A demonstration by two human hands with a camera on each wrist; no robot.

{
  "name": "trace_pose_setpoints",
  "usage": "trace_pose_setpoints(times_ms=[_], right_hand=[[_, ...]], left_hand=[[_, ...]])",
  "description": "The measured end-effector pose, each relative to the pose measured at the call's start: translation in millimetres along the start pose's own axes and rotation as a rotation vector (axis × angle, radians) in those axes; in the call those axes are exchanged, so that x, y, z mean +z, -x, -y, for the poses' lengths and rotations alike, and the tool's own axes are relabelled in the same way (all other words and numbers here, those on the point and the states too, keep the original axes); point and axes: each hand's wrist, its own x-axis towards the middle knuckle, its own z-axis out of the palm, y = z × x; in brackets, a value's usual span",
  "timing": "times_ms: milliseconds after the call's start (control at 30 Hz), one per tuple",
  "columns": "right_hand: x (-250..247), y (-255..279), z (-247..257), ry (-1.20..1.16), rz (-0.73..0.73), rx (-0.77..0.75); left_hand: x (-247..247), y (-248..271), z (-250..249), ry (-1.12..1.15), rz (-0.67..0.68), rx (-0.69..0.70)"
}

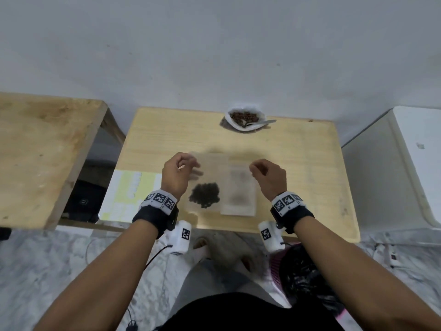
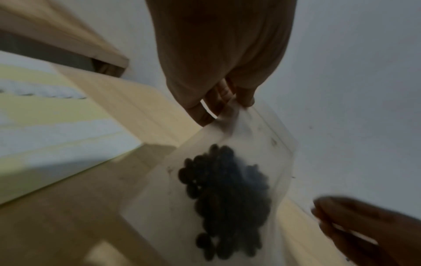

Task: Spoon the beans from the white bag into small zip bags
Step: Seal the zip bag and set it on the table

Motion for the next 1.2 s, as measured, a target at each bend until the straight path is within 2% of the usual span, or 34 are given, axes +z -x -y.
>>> trace_pose_setpoints(times_ms=[67,167,267,400,633,833,1000,1200], right_hand=[[3,2,-19,0.105,-0.049,0.115],[13,4,-35,0.218,0.013,0.319],[27,4,-41,0.269,0.029,0.421],[40,6,-45,0.212,-0.036,0.479],[47,7,-36,0.221,-0.127,0.54],[57,-2,-26,0.288,-0.043,0.58],[58,-1,-23,0.258,-0.122,0.592],[37,-6,-23,0.264,-0.022,0.563]], left_hand=[[-10,-1,14,-0.037,-0.015,-0.045],[-20,-7,33,-0.121,-0.022,-0.135],[-29,-17,50,-0.18,-0.017,-0.222],[-40,-36,72,-0.368,-0.005,-0.238],[-37,-53,72,-0.578,-0.023,-0.272],[-37,-59,73,-0.675,0.006,-0.277],[-37,-65,73,-0.704,0.028,-0.312],[-35,-68,65,-0.787,0.025,-0.363]])
